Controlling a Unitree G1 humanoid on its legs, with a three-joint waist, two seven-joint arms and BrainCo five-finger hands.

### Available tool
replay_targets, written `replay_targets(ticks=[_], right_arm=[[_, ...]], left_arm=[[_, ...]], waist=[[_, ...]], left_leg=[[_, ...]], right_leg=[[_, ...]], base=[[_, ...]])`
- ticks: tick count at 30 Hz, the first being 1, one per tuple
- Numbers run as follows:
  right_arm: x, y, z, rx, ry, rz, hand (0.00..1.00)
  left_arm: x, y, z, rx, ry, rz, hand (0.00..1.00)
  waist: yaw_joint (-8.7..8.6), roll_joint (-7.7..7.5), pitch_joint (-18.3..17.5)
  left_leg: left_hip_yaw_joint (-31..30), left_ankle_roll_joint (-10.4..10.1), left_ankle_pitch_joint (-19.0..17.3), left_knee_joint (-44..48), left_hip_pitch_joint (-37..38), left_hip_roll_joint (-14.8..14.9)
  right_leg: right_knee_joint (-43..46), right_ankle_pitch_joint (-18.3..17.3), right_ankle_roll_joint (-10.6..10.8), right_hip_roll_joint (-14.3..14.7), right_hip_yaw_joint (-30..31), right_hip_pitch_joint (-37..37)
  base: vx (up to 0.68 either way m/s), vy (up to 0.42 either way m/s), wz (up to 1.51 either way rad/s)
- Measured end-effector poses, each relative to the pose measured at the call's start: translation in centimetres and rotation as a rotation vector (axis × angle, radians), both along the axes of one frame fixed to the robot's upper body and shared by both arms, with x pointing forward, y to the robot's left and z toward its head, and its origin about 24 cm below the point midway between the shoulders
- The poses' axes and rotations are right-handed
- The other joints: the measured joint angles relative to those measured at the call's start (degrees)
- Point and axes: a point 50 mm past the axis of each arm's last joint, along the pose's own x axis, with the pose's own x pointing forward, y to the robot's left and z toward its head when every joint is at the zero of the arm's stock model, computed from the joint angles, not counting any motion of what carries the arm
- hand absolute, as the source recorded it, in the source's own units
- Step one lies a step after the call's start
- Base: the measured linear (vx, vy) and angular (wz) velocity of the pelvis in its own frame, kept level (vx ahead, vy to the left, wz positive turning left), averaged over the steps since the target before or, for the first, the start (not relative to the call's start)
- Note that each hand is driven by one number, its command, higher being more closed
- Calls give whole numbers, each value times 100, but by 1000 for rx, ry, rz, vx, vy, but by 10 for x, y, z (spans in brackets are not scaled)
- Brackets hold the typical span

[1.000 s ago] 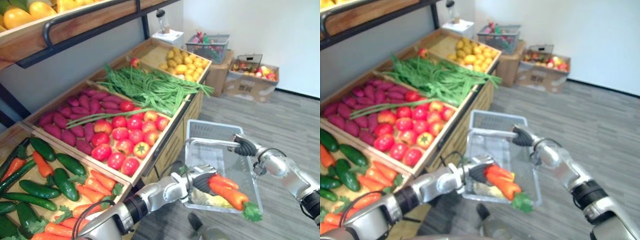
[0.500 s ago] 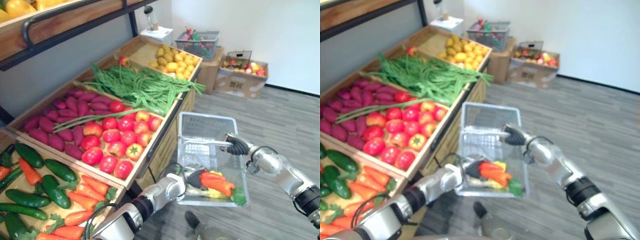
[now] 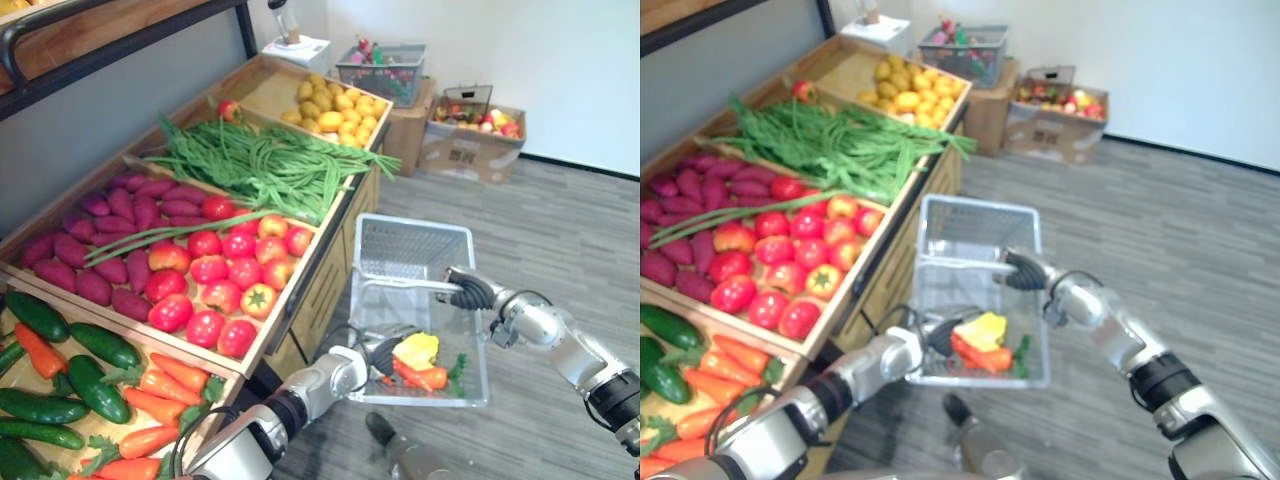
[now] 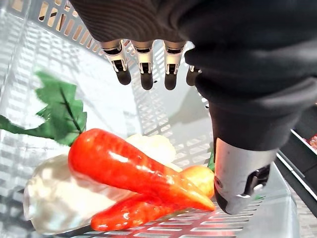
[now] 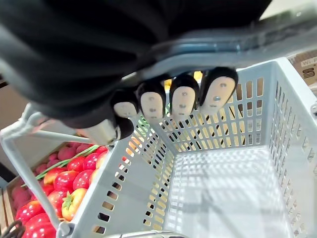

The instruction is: Pick vegetable in the basket

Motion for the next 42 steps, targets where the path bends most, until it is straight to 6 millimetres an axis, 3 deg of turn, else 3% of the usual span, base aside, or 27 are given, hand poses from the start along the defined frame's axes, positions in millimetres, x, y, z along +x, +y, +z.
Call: replay_targets(ticks=[4,8,11,13,14,16,19,20,23,25,28,31,36,38,42], right_arm=[[-2,-2,-2,12,12,-13,100],[-12,-21,-17,73,49,-118,100],[-30,-53,-46,171,124,-335,100],[-48,-76,-74,260,186,-535,100],[-52,-79,-77,270,190,-563,100],[-80,-98,-107,356,249,-789,100],[-112,-114,-136,428,302,-1028,100],[-132,-118,-154,459,359,-1141,100],[-175,-109,-193,557,506,-1354,100],[-195,-101,-209,608,572,-1464,100],[-228,-95,-227,663,632,-1676,100],[-262,-91,-236,674,677,-1849,100],[-281,-83,-241,711,702,-1953,100],[-282,-81,-242,760,687,-1988,100],[-279,-68,-245,809,688,-1990,100]], left_arm=[[2,-2,5,-5,-12,-11,0],[-1,-21,41,-119,-126,-116,0],[-21,-42,80,-301,-185,-259,0],[-41,-43,99,-423,-177,-334,0],[-44,-42,101,-438,-175,-343,0],[-62,-32,111,-536,-142,-373,0],[-75,-16,117,-626,-87,-348,0],[-77,-5,123,-675,-97,-300,0],[-75,18,135,-772,-154,-174,0],[-70,31,142,-806,-210,-95,0],[-67,57,151,-851,-328,57,0],[-70,86,146,-897,-401,283,0],[-75,127,120,-864,-440,641,0],[-76,153,85,-759,-372,855,0],[-90,193,33,-597,-295,1190,0]], waist=[[15,-4,13],[92,-46,117],[322,-47,117],[431,-48,108],[446,-50,110],[543,-73,87],[662,-107,-50],[759,-138,-136],[834,-247,-338],[953,-295,-372],[982,-388,-464],[1081,-494,-552],[1122,-539,-586],[1128,-539,-667],[1134,-551,-723]], left_leg=[[-58,1,0,-2,-28,10],[-520,27,15,1,-140,92],[-1086,100,60,-15,-363,125],[-1570,163,97,-25,-549,130],[-1632,176,105,-25,-569,130],[-2190,282,171,-65,-795,97],[-2757,412,261,-137,-1094,7],[-3122,470,358,-256,-1197,-75],[-3794,570,561,-486,-1425,-219],[-4094,610,681,-614,-1505,-312],[-4763,688,922,-886,-1773,-554],[-5259,708,1186,-1169,-1933,-694],[-5697,718,1570,-1622,-1935,-735],[-5847,738,1698,-1739,-1946,-732],[-6085,745,1789,-1828,-1935,-744]], right_leg=[[-1,2,3,-40,-88,23],[-67,-1,2,-254,-514,185],[-178,-10,-9,-552,-1009,320],[-222,-38,-43,-774,-1420,434],[-225,-45,-51,-802,-1483,452],[-264,-79,-55,-1033,-1949,571],[-389,-79,-55,-1292,-2431,683],[-413,-79,-55,-1418,-2720,765],[-505,-81,-58,-1625,-3269,934],[-511,-85,-64,-1697,-3511,1002],[-569,-192,-84,-1946,-4058,1115],[-572,-372,-42,-2065,-4466,1190],[-562,-477,-92,-2023,-4922,1268],[-556,-507,-110,-2012,-5089,1296],[-482,-620,-130,-2039,-5371,1389]], base=[[-28,-40,11],[-46,-51,58],[-58,-55,88],[-54,-35,104],[-45,-33,108],[-43,-26,106],[-51,-10,105],[-35,1,114],[-17,0,109],[-24,-3,98],[-22,1,118],[-3,-24,76],[9,-44,49],[12,-29,37],[15,-17,35]])
